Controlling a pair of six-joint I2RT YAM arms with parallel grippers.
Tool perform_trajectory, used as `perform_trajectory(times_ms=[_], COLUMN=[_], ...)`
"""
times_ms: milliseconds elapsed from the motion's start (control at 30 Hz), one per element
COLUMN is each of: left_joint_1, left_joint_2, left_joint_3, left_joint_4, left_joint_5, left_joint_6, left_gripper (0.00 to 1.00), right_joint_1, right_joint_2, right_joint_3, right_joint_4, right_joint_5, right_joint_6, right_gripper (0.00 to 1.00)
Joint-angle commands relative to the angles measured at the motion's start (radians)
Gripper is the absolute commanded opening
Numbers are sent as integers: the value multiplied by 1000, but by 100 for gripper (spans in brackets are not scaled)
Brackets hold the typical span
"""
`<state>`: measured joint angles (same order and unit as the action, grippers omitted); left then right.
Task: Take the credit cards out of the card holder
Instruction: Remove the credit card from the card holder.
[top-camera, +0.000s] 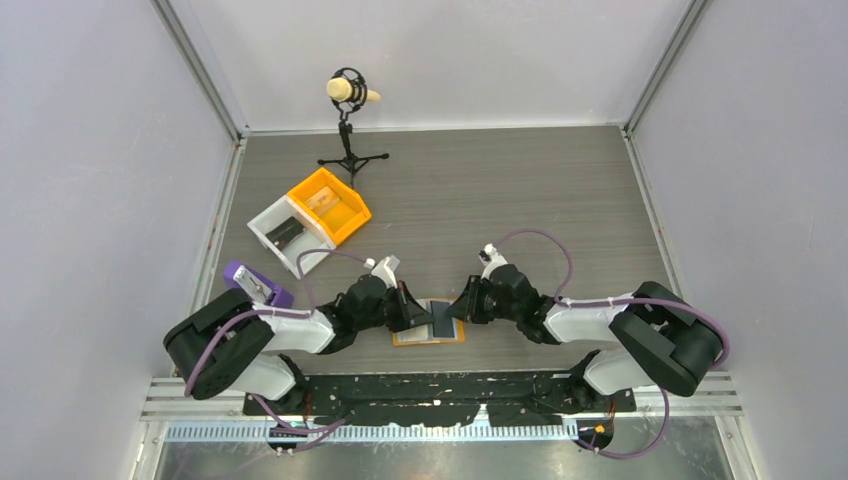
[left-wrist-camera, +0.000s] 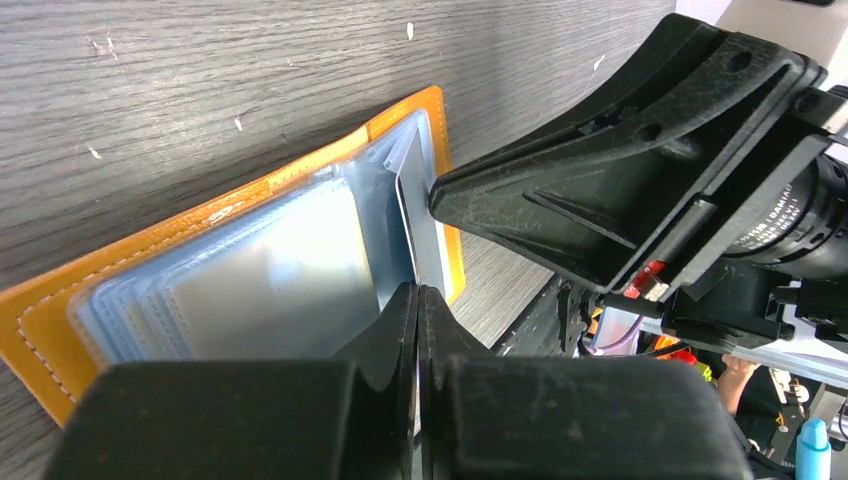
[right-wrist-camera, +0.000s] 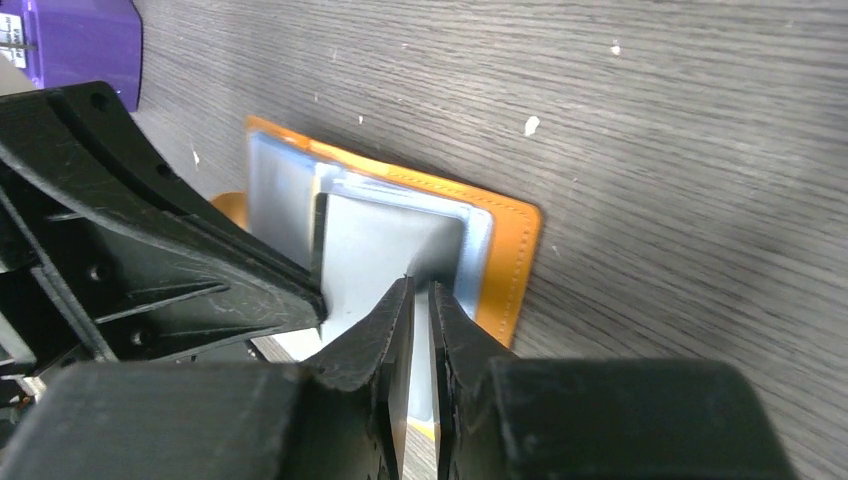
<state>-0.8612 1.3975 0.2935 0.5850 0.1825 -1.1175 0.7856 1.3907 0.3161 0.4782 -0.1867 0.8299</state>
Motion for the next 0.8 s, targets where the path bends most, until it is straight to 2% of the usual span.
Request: perform_trajectory(times_ms=[0,333,467,667,767], left_joint_1=[16,41,57,99,100], left_joint_2=[-56,-100,-120,-124,-116], left_joint_3=[-1,60,44,19,58], left_joint_4=[23,-191,-199,-109,-151], left_joint_5=[-5,-2,6,97,140], left_joint_6=[22,55,58,37,66], left_gripper=[0,0,0,0,0], right_joint_1=[-8,-18,-21,-33,-34], right_joint_2=[27,12,8,21,4], right_joint_3=[-23,-27,-25,-18,-8], right_joint_4=[-95,-107,-116,-131,-155], right_joint_5=[12,15,25,18,36], right_joint_6=[-21,-34,-43,-64,-78], right_gripper=[19,19,19,19,19])
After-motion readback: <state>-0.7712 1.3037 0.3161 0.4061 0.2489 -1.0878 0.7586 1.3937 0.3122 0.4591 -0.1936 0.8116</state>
